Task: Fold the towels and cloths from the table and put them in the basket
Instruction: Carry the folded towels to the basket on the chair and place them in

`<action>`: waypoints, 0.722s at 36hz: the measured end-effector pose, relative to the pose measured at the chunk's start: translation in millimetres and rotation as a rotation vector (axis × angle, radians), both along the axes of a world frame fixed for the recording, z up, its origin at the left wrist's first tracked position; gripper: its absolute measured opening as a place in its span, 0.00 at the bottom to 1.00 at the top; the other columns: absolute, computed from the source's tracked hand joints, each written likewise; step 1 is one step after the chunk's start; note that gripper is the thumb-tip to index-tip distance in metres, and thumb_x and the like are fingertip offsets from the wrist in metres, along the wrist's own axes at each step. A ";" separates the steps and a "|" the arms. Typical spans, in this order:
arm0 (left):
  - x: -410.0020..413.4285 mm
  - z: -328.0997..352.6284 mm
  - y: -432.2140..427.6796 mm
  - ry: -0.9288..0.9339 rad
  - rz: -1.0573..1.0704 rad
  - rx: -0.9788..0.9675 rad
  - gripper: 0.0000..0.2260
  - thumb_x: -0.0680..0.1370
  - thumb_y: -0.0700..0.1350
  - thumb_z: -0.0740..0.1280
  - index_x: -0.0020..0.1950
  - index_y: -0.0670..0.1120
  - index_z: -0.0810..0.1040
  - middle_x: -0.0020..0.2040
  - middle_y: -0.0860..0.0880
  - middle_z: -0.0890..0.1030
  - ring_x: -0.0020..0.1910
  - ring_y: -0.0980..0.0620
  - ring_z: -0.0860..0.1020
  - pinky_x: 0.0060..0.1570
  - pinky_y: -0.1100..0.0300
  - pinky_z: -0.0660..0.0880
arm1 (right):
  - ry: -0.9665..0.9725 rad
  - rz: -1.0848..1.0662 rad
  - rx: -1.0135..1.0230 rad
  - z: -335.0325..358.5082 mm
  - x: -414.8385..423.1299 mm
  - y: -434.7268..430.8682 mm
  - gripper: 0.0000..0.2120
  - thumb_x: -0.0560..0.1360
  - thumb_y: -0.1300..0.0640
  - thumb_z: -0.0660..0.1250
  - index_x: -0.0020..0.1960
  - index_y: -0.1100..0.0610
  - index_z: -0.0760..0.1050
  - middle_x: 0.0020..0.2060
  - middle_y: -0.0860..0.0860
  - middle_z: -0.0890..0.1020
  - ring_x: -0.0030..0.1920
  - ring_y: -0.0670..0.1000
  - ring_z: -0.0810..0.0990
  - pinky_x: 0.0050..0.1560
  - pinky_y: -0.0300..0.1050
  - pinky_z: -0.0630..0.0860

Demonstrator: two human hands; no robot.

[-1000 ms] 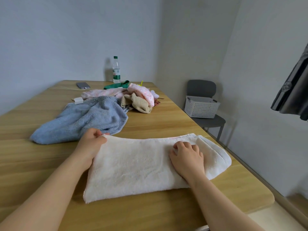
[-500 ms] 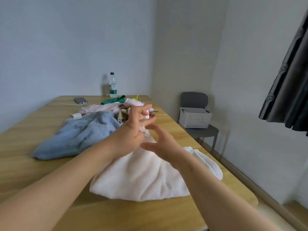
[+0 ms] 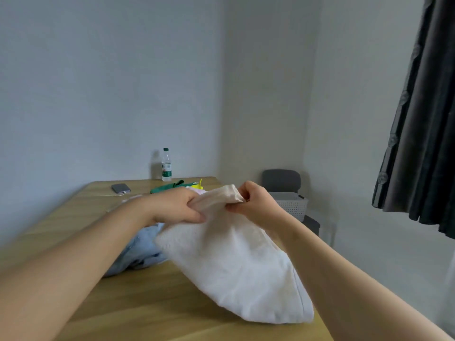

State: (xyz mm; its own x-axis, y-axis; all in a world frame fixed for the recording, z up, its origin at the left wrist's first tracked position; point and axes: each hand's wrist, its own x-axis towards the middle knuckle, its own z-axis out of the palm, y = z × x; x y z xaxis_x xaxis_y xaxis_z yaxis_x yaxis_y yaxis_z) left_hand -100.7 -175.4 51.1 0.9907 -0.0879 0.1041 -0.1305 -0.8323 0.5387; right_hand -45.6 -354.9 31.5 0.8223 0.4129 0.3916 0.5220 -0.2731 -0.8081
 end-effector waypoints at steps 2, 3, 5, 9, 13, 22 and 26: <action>1.5 11.6 -3.3 -0.090 0.016 0.007 0.04 0.74 0.43 0.69 0.43 0.51 0.76 0.37 0.53 0.76 0.40 0.54 0.75 0.40 0.62 0.68 | -0.036 0.057 0.026 14.0 -2.9 0.1 0.13 0.71 0.65 0.70 0.40 0.54 0.67 0.33 0.46 0.71 0.32 0.43 0.68 0.28 0.30 0.65; 1.1 18.0 -5.7 -0.135 0.026 0.013 0.06 0.74 0.43 0.69 0.40 0.52 0.74 0.36 0.54 0.75 0.39 0.54 0.73 0.40 0.62 0.67 | -0.055 0.087 0.043 22.0 -4.5 0.1 0.10 0.72 0.65 0.70 0.44 0.56 0.69 0.34 0.46 0.73 0.33 0.43 0.70 0.30 0.29 0.66; -3.2 32.3 -10.9 -0.222 0.038 0.053 0.09 0.74 0.44 0.69 0.38 0.51 0.71 0.34 0.54 0.72 0.36 0.54 0.71 0.36 0.62 0.66 | -0.103 0.093 0.065 38.9 -7.4 -1.9 0.07 0.73 0.62 0.70 0.48 0.56 0.73 0.36 0.47 0.76 0.36 0.44 0.74 0.34 0.31 0.71; -16.6 60.4 -4.4 -0.220 -0.004 0.139 0.09 0.71 0.45 0.74 0.46 0.46 0.76 0.38 0.52 0.77 0.37 0.55 0.74 0.37 0.62 0.70 | -0.115 0.010 0.233 63.8 -7.4 -14.4 0.07 0.73 0.56 0.71 0.38 0.53 0.74 0.35 0.50 0.79 0.39 0.51 0.79 0.42 0.48 0.78; -31.6 79.0 3.4 -0.275 0.013 -0.019 0.07 0.71 0.42 0.73 0.42 0.43 0.77 0.33 0.53 0.76 0.32 0.57 0.74 0.34 0.63 0.70 | -0.014 0.025 0.371 78.7 -12.3 -32.9 0.05 0.75 0.54 0.68 0.41 0.52 0.76 0.37 0.51 0.81 0.39 0.51 0.81 0.43 0.50 0.80; -38.5 93.0 -9.6 -0.231 -0.265 -0.909 0.19 0.64 0.48 0.73 0.52 0.43 0.77 0.44 0.49 0.85 0.44 0.52 0.83 0.39 0.62 0.80 | 0.195 0.237 0.437 103.4 -20.7 -55.7 0.08 0.77 0.52 0.64 0.48 0.55 0.77 0.42 0.50 0.82 0.41 0.47 0.80 0.48 0.43 0.79; -17.0 86.5 -9.9 -0.300 -0.020 -0.610 0.03 0.75 0.41 0.67 0.48 0.46 0.76 0.45 0.49 0.82 0.40 0.55 0.82 0.37 0.65 0.79 | 0.022 -0.109 0.176 96.8 -7.8 -52.8 0.10 0.76 0.50 0.66 0.47 0.58 0.78 0.38 0.51 0.79 0.35 0.47 0.75 0.37 0.39 0.74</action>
